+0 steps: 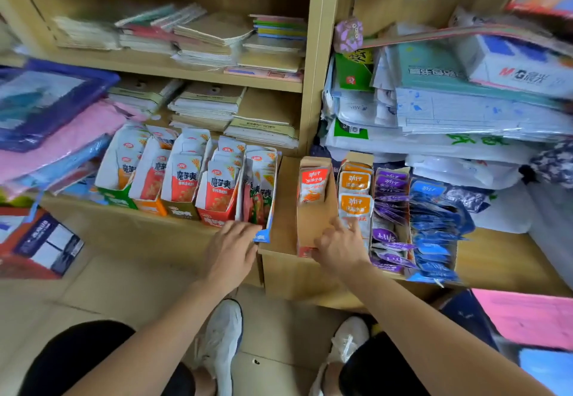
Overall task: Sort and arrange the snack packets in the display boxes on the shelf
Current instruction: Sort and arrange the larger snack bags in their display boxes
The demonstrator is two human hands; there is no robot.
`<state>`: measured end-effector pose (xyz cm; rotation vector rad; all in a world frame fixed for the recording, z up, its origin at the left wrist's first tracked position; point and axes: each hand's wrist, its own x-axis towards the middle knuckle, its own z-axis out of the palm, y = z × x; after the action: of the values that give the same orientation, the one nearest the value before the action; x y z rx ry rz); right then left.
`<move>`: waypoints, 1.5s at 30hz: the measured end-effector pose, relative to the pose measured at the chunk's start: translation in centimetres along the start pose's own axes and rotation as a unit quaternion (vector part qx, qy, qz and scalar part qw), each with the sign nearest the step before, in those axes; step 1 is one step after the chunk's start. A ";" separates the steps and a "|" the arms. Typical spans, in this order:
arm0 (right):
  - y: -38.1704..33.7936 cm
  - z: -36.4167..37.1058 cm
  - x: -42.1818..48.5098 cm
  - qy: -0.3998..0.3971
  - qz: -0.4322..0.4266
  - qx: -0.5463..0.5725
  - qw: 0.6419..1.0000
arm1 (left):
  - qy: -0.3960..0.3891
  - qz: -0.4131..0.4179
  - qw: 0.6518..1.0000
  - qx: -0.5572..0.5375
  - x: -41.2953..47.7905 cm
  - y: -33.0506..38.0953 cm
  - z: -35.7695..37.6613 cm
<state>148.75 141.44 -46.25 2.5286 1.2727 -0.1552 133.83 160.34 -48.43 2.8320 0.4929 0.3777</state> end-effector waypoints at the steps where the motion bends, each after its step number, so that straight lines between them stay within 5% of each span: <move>1: 0.0 -0.1 0.0 -0.007 0.012 -0.016 1.000 | -0.005 0.009 1.000 -0.005 0.0 -0.2 -0.2; 11: -1.7 -2.5 0.2 -0.023 0.119 0.025 0.992 | -0.133 0.073 0.987 -0.047 0.4 -1.7 -2.1; 15: -2.1 -3.8 1.0 0.063 0.140 0.123 0.980 | -0.141 0.085 0.984 -0.071 0.6 -3.1 -3.2; 18: -3.1 -5.6 2.1 0.170 0.119 0.267 0.941 | -0.101 0.067 0.990 -0.076 0.8 -4.5 -4.4; 21: -4.8 -7.4 4.6 0.189 0.086 0.415 0.886 | 0.000 0.030 0.997 -0.070 0.9 -6.1 -5.4; 26: -7.0 -8.3 9.6 0.219 0.058 0.504 0.834 | 0.104 -0.030 0.990 -0.092 1.4 -8.1 -4.9; 34: -7.0 -8.5 13.7 0.253 0.057 0.446 0.857 | 0.092 -0.006 0.994 -0.049 4.8 -10.1 -3.6; 40: -5.5 -8.7 14.4 0.294 0.075 0.537 0.787 | 0.014 0.009 1.000 -0.012 8.1 -9.9 -4.5; 45: -4.1 -8.0 14.6 0.287 0.080 0.635 0.713 | 0.054 0.026 0.998 -0.015 8.6 -10.1 -4.1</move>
<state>153.93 157.42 -42.91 4.1366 1.3609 -0.2964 137.49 173.43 -45.57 2.8104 0.4308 0.5465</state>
